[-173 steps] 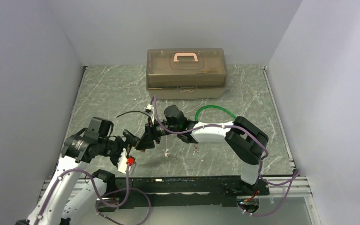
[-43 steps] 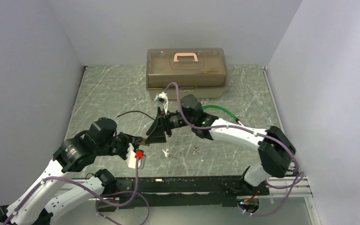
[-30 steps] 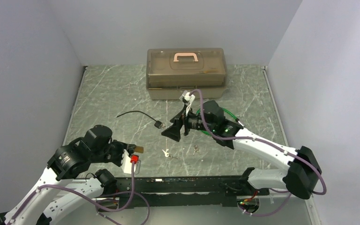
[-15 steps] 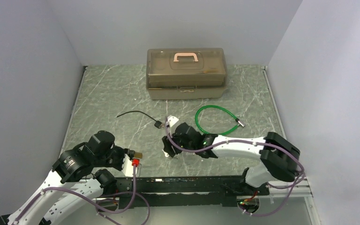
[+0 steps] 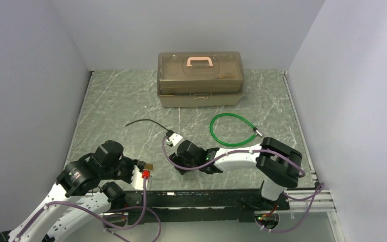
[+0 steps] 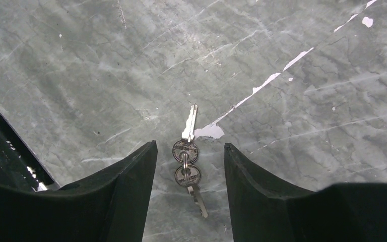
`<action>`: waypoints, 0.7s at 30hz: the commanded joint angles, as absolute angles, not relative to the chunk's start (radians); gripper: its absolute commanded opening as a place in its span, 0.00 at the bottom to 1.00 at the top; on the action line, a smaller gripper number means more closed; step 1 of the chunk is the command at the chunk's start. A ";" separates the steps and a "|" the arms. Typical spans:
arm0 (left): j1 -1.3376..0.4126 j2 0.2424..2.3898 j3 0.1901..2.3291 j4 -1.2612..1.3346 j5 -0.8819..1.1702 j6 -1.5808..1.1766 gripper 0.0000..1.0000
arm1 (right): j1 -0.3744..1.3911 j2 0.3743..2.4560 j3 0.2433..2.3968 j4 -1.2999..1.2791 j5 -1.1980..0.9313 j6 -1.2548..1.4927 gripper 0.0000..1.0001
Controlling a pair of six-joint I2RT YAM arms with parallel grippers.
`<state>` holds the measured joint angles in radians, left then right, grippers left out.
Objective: Unlock with the key
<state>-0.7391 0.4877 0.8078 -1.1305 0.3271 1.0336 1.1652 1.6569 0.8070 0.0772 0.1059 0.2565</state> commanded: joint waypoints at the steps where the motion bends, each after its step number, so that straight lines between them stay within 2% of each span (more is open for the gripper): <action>1: -0.735 0.494 0.836 -1.040 0.354 1.034 0.00 | 1.175 1.669 0.841 0.109 0.133 0.230 0.53; 9: -0.735 0.507 0.850 -1.046 0.356 1.044 0.00 | 1.175 1.710 0.832 0.119 0.093 0.217 0.49; 13: -0.735 0.502 0.847 -1.048 0.365 1.040 0.00 | 1.176 1.708 0.814 0.130 0.086 0.216 0.35; 18: -0.736 0.509 0.845 -1.054 0.381 1.060 0.00 | 1.176 1.670 0.774 0.155 0.082 0.216 0.03; 19: -0.735 0.511 0.843 -1.050 0.383 1.063 0.00 | 1.176 1.655 0.758 0.167 0.082 0.218 0.00; 21: -0.735 0.518 0.839 -1.037 0.394 1.067 0.00 | 1.176 1.620 0.729 0.191 0.073 0.221 0.00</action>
